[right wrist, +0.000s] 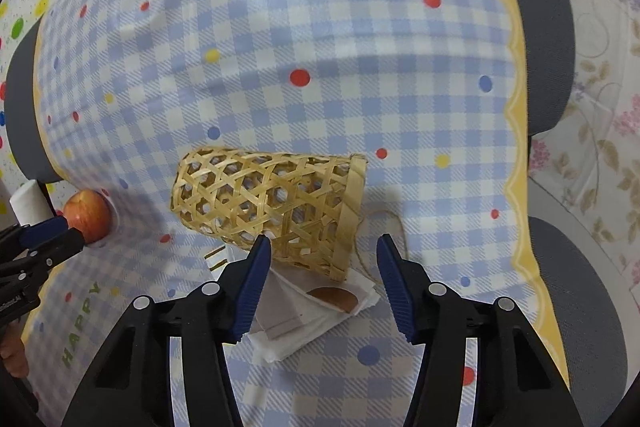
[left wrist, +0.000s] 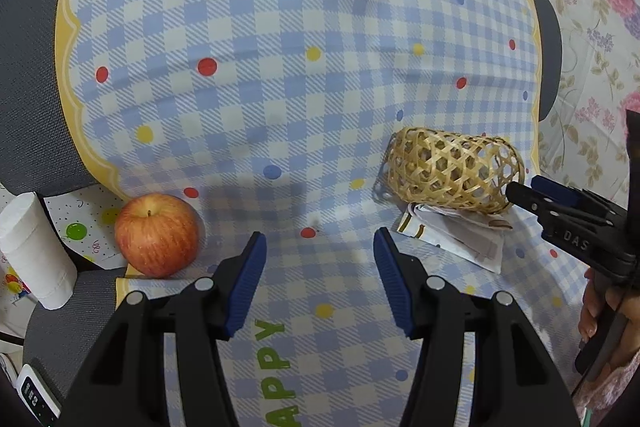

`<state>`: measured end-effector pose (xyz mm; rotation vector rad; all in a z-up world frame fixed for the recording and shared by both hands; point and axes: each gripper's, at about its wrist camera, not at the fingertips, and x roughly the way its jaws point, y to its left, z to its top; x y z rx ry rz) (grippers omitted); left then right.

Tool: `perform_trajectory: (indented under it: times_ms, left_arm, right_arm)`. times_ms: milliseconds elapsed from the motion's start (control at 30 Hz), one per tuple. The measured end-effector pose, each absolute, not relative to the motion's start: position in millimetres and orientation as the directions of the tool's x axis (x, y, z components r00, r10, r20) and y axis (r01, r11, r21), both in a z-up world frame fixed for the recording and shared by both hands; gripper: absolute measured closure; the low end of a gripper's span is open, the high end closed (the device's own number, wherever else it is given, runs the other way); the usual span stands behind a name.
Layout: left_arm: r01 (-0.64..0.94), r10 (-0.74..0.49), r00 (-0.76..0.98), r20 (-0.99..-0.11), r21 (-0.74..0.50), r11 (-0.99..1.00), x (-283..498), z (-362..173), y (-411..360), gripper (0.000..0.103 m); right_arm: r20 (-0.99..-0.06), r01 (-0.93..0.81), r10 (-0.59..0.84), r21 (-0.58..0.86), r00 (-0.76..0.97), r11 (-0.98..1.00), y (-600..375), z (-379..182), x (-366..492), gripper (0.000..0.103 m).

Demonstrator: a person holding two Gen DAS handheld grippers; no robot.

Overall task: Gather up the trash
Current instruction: 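Grasp the woven bamboo basket rim with the left gripper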

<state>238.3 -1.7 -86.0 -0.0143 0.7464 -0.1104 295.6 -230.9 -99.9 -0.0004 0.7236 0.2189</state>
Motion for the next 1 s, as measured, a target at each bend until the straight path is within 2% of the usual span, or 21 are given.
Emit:
perform_trajectory:
  times_ms: [67,167,233,367,433,567,700,1000]
  left_arm:
    - [0.088,-0.1,0.727,-0.68,-0.052,0.995,238.9,-87.1,0.4,0.049]
    - [0.076,-0.093,0.727,-0.681,-0.054,0.996,236.4,-87.2,5.3,0.049]
    - [0.068,-0.084,0.728,-0.68,-0.05,0.996,233.1,-86.5,8.5,0.049]
    - [0.05,-0.073,0.731,-0.679,-0.053,0.997,225.9,-83.2,16.5,0.049]
    - [0.048,-0.071,0.734,-0.675,-0.054,0.997,222.1,-80.3,18.9,0.049]
    - [0.056,-0.083,0.738,-0.67,-0.062,0.996,212.4,-74.5,18.1,0.049]
    - [0.088,-0.113,0.737,-0.667,-0.07,0.994,205.9,-72.6,3.5,0.049]
    - [0.195,-0.202,0.717,-0.668,-0.086,0.977,208.5,-81.9,-54.5,0.049]
  right_arm:
    - [-0.674,-0.201,0.2,0.078,0.711,0.976,-229.2,-104.8,301.6,0.047]
    - [-0.689,-0.227,0.226,0.091,0.689,0.97,-221.8,-106.3,301.3,0.057]
    - [-0.683,-0.256,0.253,0.098,0.685,0.962,-213.5,-103.4,294.0,0.058]
    - [-0.672,-0.402,0.411,0.181,0.616,0.898,-187.1,-95.0,267.3,0.059]
    - [-0.66,-0.453,0.448,0.178,0.603,0.874,-175.7,-88.0,249.4,0.058]
    - [-0.652,-0.46,0.417,0.116,0.634,0.88,-169.4,-76.6,221.4,0.054]
    - [-0.633,-0.378,0.32,0.048,0.705,0.925,-188.7,-68.1,203.7,0.053]
    - [-0.61,-0.193,0.172,0.033,0.773,0.981,-250.3,-63.1,198.1,0.053]
